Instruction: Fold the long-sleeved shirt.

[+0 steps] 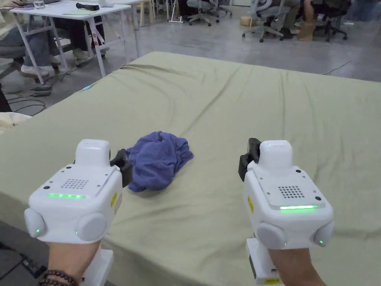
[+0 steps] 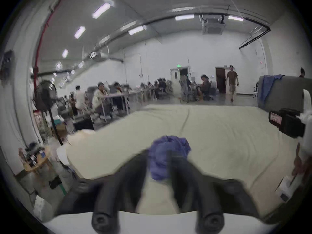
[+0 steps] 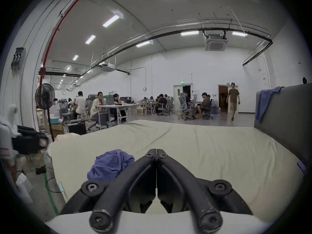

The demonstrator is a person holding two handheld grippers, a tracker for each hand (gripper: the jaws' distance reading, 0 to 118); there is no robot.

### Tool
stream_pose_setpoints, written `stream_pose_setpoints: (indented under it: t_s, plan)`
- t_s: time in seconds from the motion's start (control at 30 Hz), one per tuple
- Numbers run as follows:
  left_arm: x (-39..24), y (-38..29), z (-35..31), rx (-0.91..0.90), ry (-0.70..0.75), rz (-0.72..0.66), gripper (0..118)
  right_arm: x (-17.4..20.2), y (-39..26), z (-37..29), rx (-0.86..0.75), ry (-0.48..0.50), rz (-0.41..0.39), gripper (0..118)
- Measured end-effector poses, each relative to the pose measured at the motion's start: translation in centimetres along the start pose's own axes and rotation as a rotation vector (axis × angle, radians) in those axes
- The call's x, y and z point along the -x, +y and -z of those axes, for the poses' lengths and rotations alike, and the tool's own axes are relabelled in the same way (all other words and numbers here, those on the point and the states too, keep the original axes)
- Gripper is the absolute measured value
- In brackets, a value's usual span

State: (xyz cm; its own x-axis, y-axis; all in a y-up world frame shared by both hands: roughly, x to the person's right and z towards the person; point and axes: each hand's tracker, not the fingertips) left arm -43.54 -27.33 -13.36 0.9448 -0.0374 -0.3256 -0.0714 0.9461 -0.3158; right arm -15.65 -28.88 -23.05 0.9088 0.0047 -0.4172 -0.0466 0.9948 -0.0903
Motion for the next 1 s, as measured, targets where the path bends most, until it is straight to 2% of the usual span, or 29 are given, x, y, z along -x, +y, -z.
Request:
stream_pose_setpoints:
  t_s: [0.03,0.07,0.17,0.27,0.37,0.4,0.47,0.53,0.6,0.67,0.7,0.83,1.0]
  plan:
    - [0.1,0.5,2.4,0.071,-0.034,-0.028,94,0.2,0.0,0.4,0.004,0.003,0.001,0]
    - [0.4,0.9,4.5,0.140,-0.049,-0.058,105,0.2,0.0,0.6,0.007,0.005,0.002,0]
    - [0.4,1.4,11.9,0.252,-0.098,-0.113,105,0.4,-0.4,1.7,0.023,0.013,0.019,0]
    - [0.4,1.6,20.8,0.388,-0.076,-0.085,104,0.4,-1.1,3.2,0.046,0.019,0.029,0]
    - [0.4,0.6,26.9,0.491,-0.069,-0.022,102,0.5,-2.0,4.4,0.075,0.017,0.026,0]
    - [0.2,0.1,28.5,0.508,-0.052,0.003,100,0.4,-2.3,4.7,0.087,0.014,0.025,0]
    - [0.4,-1.1,31.4,0.520,-0.039,0.017,86,0.2,-2.7,5.4,0.108,0.008,0.025,0]
    - [0.7,-2.0,33.3,0.564,-0.074,-0.001,82,-0.3,-3.1,6.0,0.126,0.005,0.033,0]
    - [0.5,-2.8,33.8,0.561,-0.062,0.008,64,-0.6,-3.4,6.6,0.135,-0.001,0.038,0]
    - [0.7,-2.7,33.8,0.527,-0.051,0.045,30,-1.1,-3.7,6.9,0.143,-0.006,0.039,0]
    - [0.8,-2.4,33.8,0.525,-0.040,0.062,24,-1.2,-3.8,6.9,0.146,-0.008,0.037,0]
    - [0.4,0.9,31.1,0.500,-0.106,0.057,10,-2.7,-3.8,6.1,0.152,-0.020,0.054,0]
    - [-4.6,7.7,25.1,0.319,-0.212,0.083,9,-5.6,-2.9,3.3,0.129,-0.064,0.072,0]
